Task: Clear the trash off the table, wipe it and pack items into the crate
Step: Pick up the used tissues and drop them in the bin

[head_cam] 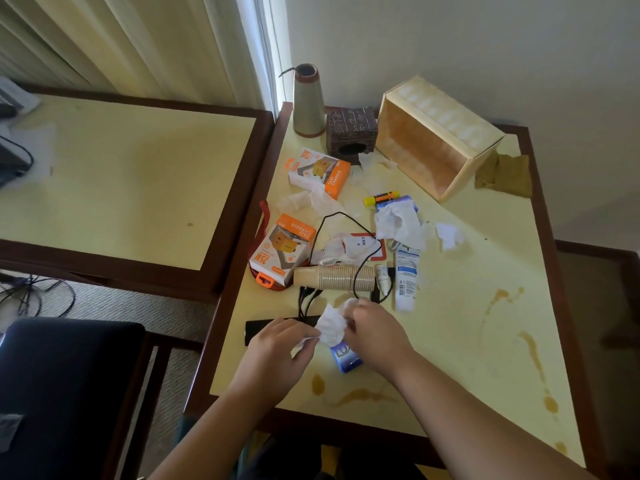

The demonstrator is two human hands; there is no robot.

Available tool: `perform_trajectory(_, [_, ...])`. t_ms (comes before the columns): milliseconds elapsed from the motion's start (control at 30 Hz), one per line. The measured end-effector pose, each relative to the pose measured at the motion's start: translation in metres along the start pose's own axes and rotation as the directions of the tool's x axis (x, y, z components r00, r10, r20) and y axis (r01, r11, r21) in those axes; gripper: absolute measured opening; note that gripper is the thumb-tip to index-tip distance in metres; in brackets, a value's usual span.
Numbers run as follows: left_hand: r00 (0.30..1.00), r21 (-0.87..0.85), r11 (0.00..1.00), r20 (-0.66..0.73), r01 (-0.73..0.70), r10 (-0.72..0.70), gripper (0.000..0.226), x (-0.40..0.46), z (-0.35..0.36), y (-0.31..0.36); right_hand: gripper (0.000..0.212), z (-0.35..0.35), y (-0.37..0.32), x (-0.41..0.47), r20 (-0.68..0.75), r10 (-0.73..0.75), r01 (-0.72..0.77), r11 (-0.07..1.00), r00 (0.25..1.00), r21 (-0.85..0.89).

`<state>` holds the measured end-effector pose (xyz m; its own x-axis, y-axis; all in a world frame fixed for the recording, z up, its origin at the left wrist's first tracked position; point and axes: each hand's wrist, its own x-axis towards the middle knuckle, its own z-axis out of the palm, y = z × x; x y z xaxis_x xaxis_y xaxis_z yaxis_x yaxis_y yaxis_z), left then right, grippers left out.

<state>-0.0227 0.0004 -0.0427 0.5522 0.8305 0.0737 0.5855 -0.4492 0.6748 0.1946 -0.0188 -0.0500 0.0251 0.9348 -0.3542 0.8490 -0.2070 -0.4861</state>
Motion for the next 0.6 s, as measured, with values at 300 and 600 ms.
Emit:
perform_trajectory(300, [0.938, -0.187, 0.948, -0.188, 0.256, -0.29, 0.02, 0.007, -0.023, 0.002, 0.02, -0.01, 0.021, -0.025, -0.293, 0.153, -0.076, 0.963, 0.944, 0.259])
perform_trajectory(600, [0.966, 0.036, 0.967, -0.06, 0.253, -0.251, 0.033, 0.097, -0.01, 0.004, 0.02, -0.032, 0.013, -0.039, -0.343, 0.12, -0.014, 0.956, 0.932, 0.294])
